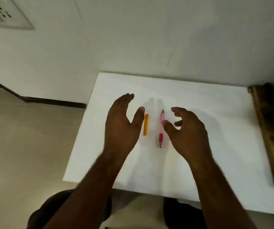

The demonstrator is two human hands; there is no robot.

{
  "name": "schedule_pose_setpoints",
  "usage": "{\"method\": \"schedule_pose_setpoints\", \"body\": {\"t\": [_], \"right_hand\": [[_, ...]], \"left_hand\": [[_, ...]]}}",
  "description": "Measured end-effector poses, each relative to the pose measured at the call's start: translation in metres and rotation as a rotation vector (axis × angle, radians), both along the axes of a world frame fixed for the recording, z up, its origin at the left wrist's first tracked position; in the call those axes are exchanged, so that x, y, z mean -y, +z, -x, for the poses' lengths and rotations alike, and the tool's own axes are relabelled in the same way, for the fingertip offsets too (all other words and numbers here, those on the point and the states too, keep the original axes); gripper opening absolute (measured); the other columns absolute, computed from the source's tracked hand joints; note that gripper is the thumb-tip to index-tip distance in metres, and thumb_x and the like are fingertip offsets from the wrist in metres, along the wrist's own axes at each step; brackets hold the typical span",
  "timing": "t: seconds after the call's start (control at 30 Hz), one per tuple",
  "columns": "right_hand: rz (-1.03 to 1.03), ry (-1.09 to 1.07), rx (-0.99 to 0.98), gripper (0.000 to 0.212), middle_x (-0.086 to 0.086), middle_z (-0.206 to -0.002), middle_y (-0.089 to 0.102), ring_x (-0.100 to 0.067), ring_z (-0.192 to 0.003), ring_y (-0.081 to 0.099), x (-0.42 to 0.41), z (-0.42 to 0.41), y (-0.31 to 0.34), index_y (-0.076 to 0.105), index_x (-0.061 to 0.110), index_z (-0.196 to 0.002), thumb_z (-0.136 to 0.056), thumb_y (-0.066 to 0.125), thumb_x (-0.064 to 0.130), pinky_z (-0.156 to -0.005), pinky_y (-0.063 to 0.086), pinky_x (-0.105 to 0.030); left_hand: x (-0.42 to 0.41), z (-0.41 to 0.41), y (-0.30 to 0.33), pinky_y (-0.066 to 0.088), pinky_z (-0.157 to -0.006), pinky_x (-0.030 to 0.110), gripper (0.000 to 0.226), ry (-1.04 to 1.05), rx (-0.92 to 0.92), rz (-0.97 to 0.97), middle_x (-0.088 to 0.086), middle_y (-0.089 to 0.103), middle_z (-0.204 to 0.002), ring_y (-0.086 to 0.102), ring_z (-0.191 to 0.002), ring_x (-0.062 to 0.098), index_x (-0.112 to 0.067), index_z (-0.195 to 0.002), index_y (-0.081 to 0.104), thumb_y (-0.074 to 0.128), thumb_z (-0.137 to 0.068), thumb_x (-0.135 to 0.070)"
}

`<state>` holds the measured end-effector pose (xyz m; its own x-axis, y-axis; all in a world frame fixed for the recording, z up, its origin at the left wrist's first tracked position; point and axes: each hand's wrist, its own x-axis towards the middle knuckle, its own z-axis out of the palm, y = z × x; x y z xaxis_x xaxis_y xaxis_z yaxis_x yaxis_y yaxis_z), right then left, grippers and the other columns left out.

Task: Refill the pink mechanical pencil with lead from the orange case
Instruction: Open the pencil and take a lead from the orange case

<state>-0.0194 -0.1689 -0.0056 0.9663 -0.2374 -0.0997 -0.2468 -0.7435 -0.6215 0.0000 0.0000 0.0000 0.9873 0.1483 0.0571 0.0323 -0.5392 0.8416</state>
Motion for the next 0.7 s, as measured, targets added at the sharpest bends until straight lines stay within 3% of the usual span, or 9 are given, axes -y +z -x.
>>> {"method": "schedule_pose_setpoints", "body": {"t": [0.07, 0.13, 0.2, 0.3, 0.43, 0.57, 0.7], "right_hand": [[0.049, 0.014, -0.094, 0.048, 0.006, -0.121, 0.070, -0.015, -0.096, 0.068, 0.004, -0.013, -0.014, 0.061, 0.027, -0.132, -0.089, 0.073, 0.045, -0.086, 0.048, -0.029], [0.084, 0.009, -0.186, 0.047, 0.006, -0.113, 0.074, -0.018, -0.099, 0.070, 0.006, -0.020, -0.020, 0.062, 0.029, -0.128, -0.087, 0.074, 0.049, -0.085, 0.047, -0.028], [0.119, 0.009, -0.237, 0.047, 0.004, -0.110, 0.074, -0.020, -0.102, 0.069, 0.000, -0.027, -0.028, 0.063, 0.027, -0.125, -0.085, 0.075, 0.051, -0.085, 0.046, -0.028], [0.231, 0.025, -0.245, 0.043, 0.002, -0.106, 0.070, -0.022, -0.099, 0.067, -0.012, -0.027, -0.040, 0.062, 0.023, -0.117, -0.085, 0.074, 0.051, -0.080, 0.046, -0.029], [0.253, -0.039, -0.245, 0.032, 0.003, -0.103, 0.071, -0.020, -0.091, 0.069, -0.020, -0.031, -0.046, 0.059, 0.023, -0.114, -0.087, 0.073, 0.034, -0.070, 0.039, -0.024], [0.099, -0.098, -0.273, 0.030, 0.005, -0.096, 0.073, -0.019, -0.084, 0.069, -0.018, -0.034, -0.043, 0.062, 0.025, -0.107, -0.080, 0.074, 0.031, -0.069, 0.044, -0.025], [-0.098, -0.141, -0.168, 0.030, 0.021, -0.076, 0.067, 0.000, -0.069, 0.064, -0.014, -0.029, -0.026, 0.060, 0.037, -0.099, -0.077, 0.081, 0.035, -0.069, 0.048, -0.021]], "left_hand": [[0.001, -0.012, -0.007, 0.051, -0.098, 0.024, 0.033, 0.029, -0.030, 0.078, -0.015, 0.066, -0.124, 0.060, -0.115, -0.002, -0.026, -0.122, 0.066, 0.067, -0.091, -0.037], [0.001, -0.021, -0.007, 0.049, -0.081, 0.006, 0.022, -0.012, -0.047, 0.125, -0.020, 0.071, -0.109, 0.063, -0.099, -0.008, -0.029, -0.111, 0.071, 0.066, -0.091, -0.036], [0.003, -0.026, -0.011, 0.044, -0.075, 0.000, 0.015, -0.063, -0.059, 0.130, -0.022, 0.071, -0.100, 0.064, -0.092, -0.009, -0.031, -0.105, 0.072, 0.066, -0.092, -0.035], [0.002, -0.029, -0.021, 0.044, -0.073, 0.000, 0.014, -0.083, -0.124, 0.135, -0.022, 0.072, -0.095, 0.067, -0.086, -0.004, -0.033, -0.104, 0.072, 0.068, -0.091, -0.033], [0.006, -0.033, -0.029, 0.050, -0.074, 0.009, 0.008, -0.092, -0.204, 0.131, -0.022, 0.073, -0.091, 0.068, -0.081, -0.003, -0.035, -0.096, 0.072, 0.069, -0.090, -0.032], [0.008, -0.032, -0.030, 0.053, -0.077, 0.018, 0.006, -0.100, -0.250, 0.131, -0.022, 0.072, -0.088, 0.069, -0.080, -0.002, -0.036, -0.093, 0.072, 0.070, -0.089, -0.033], [0.010, -0.033, -0.027, 0.053, -0.077, 0.020, 0.008, -0.095, -0.264, 0.154, -0.021, 0.072, -0.090, 0.069, -0.081, -0.001, -0.036, -0.095, 0.072, 0.070, -0.088, -0.036]]}}
